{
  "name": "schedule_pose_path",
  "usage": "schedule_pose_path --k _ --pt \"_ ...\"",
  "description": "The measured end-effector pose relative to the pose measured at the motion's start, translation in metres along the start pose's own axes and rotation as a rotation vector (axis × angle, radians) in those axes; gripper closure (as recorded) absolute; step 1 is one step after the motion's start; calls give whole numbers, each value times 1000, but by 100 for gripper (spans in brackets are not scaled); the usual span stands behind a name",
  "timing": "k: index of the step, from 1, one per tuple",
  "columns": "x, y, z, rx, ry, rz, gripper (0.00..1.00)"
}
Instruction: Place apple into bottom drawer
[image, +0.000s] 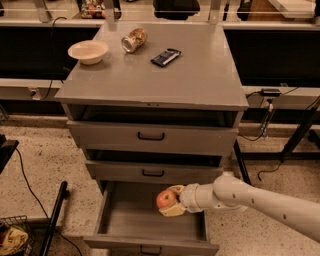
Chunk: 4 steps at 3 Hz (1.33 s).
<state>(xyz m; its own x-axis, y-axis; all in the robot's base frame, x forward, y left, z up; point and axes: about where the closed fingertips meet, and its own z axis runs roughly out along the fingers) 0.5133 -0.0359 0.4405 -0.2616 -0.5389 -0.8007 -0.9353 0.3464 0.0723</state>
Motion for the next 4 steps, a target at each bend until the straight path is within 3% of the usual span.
schedule_pose_path --k 1,2,3,4 --pt "57 -23 14 50 116 -6 100" --pt "112 -34 26 70 155 8 100" --pt "150 -41 28 88 141 3 100" --pt "170 -46 32 105 125 -10 100"
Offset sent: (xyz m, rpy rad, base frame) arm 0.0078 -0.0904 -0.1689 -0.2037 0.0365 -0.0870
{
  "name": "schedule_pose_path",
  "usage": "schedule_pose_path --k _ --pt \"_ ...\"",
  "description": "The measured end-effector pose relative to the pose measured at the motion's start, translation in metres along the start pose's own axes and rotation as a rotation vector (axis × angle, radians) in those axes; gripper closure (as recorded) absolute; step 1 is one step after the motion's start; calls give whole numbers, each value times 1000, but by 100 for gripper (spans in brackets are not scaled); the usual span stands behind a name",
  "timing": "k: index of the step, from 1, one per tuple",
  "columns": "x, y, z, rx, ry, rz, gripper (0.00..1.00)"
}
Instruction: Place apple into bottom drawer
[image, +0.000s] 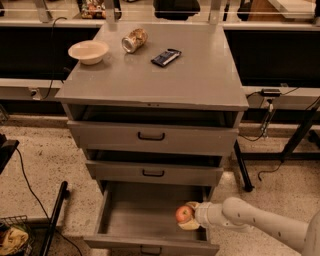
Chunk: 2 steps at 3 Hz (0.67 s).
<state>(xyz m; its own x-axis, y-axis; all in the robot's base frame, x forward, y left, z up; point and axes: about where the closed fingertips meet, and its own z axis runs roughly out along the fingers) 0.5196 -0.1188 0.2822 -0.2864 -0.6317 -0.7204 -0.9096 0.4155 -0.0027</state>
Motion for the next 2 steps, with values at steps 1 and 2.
schedule_pose_path --k 1,2 --pt "13 -7 2 34 -36 49 100" --pt "12 -6 11 26 -32 48 100"
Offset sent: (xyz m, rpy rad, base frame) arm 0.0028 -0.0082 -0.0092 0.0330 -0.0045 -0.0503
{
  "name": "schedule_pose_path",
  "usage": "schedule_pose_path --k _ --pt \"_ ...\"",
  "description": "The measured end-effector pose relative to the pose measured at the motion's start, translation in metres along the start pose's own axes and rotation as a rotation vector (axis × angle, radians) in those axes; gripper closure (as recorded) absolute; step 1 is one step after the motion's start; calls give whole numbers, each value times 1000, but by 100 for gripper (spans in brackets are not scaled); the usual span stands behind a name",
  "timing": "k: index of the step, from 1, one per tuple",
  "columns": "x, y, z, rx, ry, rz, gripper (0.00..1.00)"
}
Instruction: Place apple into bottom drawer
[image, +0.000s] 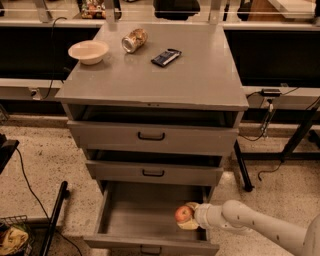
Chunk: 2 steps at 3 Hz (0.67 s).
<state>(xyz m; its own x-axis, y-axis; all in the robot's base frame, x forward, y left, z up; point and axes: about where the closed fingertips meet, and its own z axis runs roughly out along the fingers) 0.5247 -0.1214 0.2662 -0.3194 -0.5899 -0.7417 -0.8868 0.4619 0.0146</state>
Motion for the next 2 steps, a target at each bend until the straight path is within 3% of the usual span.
schedule_pose_path --k 2 --pt "3 1 43 -18 13 -22 100"
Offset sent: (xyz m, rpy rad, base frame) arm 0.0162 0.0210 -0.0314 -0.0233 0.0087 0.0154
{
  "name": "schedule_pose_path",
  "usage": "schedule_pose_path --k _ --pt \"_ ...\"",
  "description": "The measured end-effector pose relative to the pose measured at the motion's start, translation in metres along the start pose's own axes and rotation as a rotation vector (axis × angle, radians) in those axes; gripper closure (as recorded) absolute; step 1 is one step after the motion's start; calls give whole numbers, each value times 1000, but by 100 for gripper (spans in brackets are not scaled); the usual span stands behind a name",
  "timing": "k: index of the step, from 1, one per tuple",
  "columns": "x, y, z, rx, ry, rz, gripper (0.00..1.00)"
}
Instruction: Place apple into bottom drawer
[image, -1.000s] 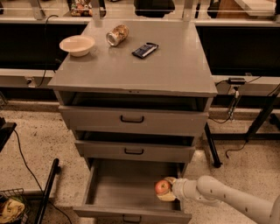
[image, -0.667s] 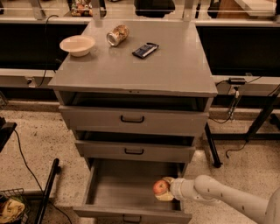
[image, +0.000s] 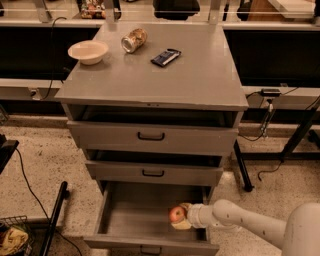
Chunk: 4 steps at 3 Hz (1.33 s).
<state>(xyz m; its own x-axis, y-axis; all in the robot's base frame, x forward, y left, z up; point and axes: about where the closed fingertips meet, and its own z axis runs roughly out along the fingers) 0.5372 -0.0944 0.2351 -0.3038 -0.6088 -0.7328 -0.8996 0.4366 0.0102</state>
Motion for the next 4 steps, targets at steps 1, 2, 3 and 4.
schedule_pose_path --k 1,2,3,4 --pt "0 -4 15 -24 -25 -15 100" --pt "15 -13 47 -40 -14 -14 100" --pt "23 -17 59 -35 -11 -4 100" --pt "29 -19 64 -33 -30 20 82"
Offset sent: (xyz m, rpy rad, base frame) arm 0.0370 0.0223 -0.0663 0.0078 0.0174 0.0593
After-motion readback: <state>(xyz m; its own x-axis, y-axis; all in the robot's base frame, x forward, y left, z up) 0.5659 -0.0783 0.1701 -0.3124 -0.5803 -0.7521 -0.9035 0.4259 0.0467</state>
